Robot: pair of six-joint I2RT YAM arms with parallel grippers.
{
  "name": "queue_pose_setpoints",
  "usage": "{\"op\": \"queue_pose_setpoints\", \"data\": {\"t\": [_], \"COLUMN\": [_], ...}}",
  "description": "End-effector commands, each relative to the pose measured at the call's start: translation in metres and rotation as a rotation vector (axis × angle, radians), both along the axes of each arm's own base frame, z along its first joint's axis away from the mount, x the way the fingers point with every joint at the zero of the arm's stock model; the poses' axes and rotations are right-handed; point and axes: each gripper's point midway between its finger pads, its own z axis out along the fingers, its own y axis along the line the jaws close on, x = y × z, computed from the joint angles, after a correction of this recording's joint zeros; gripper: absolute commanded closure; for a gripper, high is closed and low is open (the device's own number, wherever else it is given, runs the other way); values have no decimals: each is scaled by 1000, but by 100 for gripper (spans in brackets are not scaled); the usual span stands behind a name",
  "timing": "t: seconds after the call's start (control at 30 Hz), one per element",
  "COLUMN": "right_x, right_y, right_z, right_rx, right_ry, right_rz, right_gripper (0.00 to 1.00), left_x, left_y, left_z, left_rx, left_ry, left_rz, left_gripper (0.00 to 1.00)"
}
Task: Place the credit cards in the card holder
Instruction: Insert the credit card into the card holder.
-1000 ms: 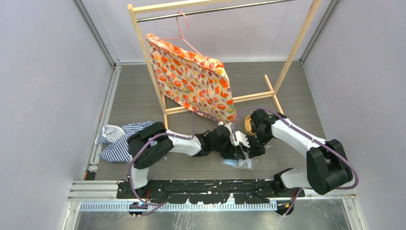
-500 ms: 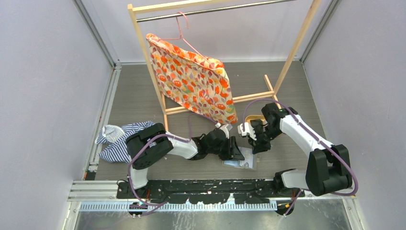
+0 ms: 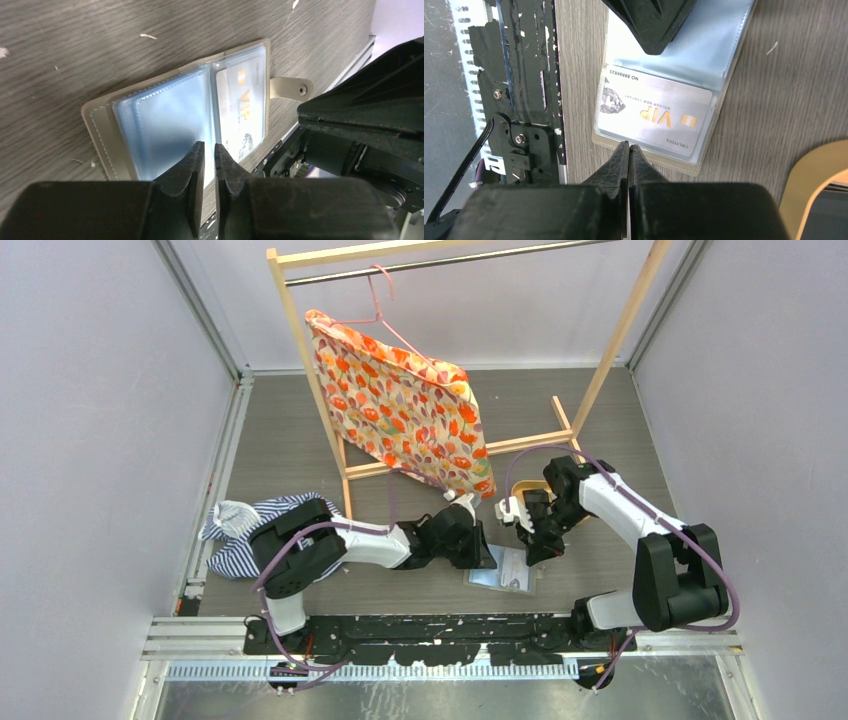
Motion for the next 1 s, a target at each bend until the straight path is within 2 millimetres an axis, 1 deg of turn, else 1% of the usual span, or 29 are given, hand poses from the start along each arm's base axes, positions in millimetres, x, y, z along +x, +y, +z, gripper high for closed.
{"op": "queue_pose_setpoints", "data": {"t": [0.0, 0.13, 0.33, 0.47, 0.63, 0.73, 0.8, 0.87, 0.97], "right_x": [3, 2, 0, 0, 1, 2, 2, 2, 3], "right_y": [3, 2, 2, 3, 4, 4, 4, 4, 5], "right_z": [-2, -5, -9, -9, -8, -8, -8, -7, -4], "right_rx": [-17, -30, -44, -45, -44, -43, -44, -44, -41], "right_ry": [-3, 5, 14, 14, 13, 10, 10, 8, 7], "right_rz": [3, 10, 22, 24, 19, 18, 19, 17, 12], "right_gripper": [99, 99, 99, 99, 99, 99, 99, 99, 99], "left_x": [8, 7, 9, 4, -3, -6, -7, -8, -9], "left_y": [-3, -10, -15, -20, -35, -46, -50, -51, -51], "left_z": [9, 6, 1, -4, -4, 0, 3, 0, 2], "left_rx": [17, 1, 23, 32, -3, -51, -70, -67, -81], "left_ry": [-40, -27, -21, -9, 13, 19, 18, 22, 20], "left_rz": [-9, -20, -31, -47, -75, -86, -93, -96, -93], "left_gripper": [88, 91, 94, 96, 96, 95, 92, 89, 87]}}
